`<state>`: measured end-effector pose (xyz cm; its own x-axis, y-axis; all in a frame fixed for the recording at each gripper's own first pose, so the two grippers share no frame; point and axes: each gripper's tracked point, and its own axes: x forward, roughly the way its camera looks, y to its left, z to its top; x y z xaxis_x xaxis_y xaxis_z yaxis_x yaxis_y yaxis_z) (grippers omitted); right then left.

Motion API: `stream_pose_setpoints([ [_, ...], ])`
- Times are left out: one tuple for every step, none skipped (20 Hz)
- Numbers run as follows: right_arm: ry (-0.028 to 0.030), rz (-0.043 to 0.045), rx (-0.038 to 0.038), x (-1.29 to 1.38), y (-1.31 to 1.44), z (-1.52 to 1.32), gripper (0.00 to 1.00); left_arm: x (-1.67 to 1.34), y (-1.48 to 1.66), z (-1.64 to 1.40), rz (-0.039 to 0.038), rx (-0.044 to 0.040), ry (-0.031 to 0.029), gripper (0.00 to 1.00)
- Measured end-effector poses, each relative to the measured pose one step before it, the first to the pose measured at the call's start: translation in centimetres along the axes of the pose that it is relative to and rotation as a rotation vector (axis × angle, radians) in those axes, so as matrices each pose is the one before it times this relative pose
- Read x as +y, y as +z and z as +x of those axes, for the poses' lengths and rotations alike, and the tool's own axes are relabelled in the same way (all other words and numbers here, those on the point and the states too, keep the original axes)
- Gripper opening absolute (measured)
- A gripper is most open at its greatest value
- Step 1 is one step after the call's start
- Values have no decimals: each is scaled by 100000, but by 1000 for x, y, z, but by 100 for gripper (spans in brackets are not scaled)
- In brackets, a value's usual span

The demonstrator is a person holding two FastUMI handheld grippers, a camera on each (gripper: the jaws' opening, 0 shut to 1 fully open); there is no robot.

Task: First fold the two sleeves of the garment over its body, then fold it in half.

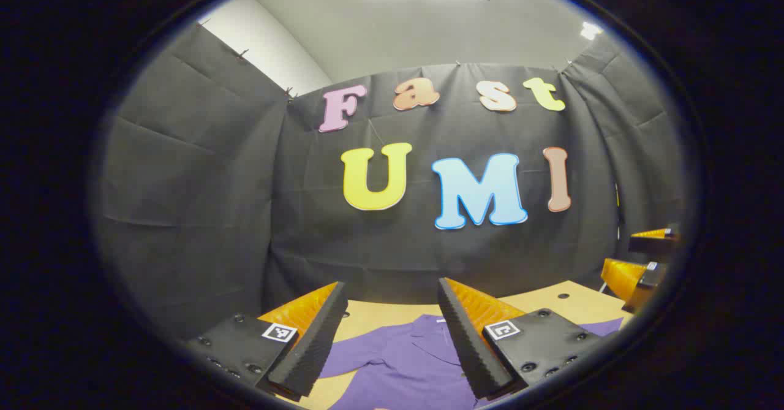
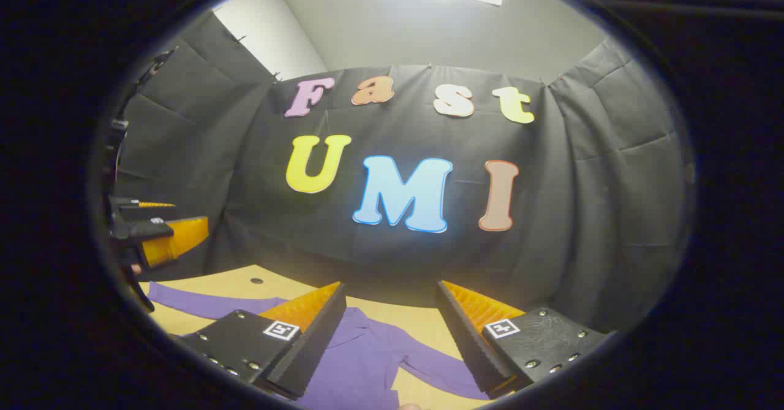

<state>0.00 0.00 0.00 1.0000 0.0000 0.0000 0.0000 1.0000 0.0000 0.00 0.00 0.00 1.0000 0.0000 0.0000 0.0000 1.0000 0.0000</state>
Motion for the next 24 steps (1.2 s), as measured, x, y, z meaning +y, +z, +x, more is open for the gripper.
stream_pose_setpoints([
  [2289, -616, 484, 594, -261, 385, 95, 267, 100, 643, 782, -357, 755, 94],
  [1199, -407, 686, 365, -142, 302, 95, 113, -129, 653, 841, -93, 161, 94],
  [-815, 186, 1070, -195, -225, 277, 94, -83, -247, 599, 808, 584, -1326, 94],
  [-1492, 994, 1432, -157, -176, 270, 95, -46, -529, 437, 614, 1067, -811, 94],
  [-1458, 1632, 795, 179, 45, 186, 95, 132, -174, 539, -251, -113, -875, 94],
  [-2486, 1638, 757, -179, 101, 204, 95, -35, -38, 629, -709, 360, -1931, 94],
  [-3046, 1733, 2453, -353, -393, 175, 94, -211, -319, 507, -160, 1766, -2178, 94],
  [-1661, 1574, 1093, -15, 0, 90, 94, -76, -343, 402, 44, 610, -1729, 94],
  [-912, 871, 80, 186, 251, 28, 94, 91, 123, 463, -208, -642, -1806, 94],
  [-1592, -100, -603, -206, 264, 164, 94, -134, 240, 456, -476, -808, -1823, 94],
  [-3140, -687, 239, -694, -24, 130, 94, -154, -129, 416, -213, 683, -1642, 94],
  [-3706, -1038, 1788, -763, -110, 156, 94, 39, -493, 261, 207, 1442, -1477, 94],
  [-2149, -775, 140, -357, 22, -25, 94, 64, 7, 261, 258, 32, -790, 94],
  [-1639, -249, -609, -250, 218, 89, 94, 357, 107, 220, -6, -193, 434, 94],
  [-1267, 462, 442, -205, -68, 60, 94, 234, -297, 155, -428, 651, 6, 94],
  [-915, 710, 1205, -185, -247, -5, 94, -241, -421, 126, -637, 1081, -1069, 94],
  [-1186, 1075, 647, -308, -184, -65, 94, -226, -281, 76, -462, 798, -1232, 94],
  [-1000, 1107, 264, -190, -51, -40, 94, -141, -87, 81, -33, 203, -652, 94],
  [-734, 836, 541, -198, -427, 80, 94, 198, -68, 13, 229, -152, 347, 95],
  [-487, 124, 1205, -149, -340, 105, 94, 290, 79, -53, -64, -433, 459, 94],
  [-1152, -582, 1840, -322, -486, 204, 94, 15, -26, 155, -62, 8, 84, 94],
  [-2439, -1035, 1222, -690, -493, 234, 94, 14, -152, -20, -55, 308, 163, 94],
  [-2166, -1180, 777, -727, -423, 0, 94, 19, -113, 103, 95, 219, 46, 94],
  [-1541, -861, 736, -541, -311, 59, 94, 160, -177, 10, 327, 182, 628, 94],
])
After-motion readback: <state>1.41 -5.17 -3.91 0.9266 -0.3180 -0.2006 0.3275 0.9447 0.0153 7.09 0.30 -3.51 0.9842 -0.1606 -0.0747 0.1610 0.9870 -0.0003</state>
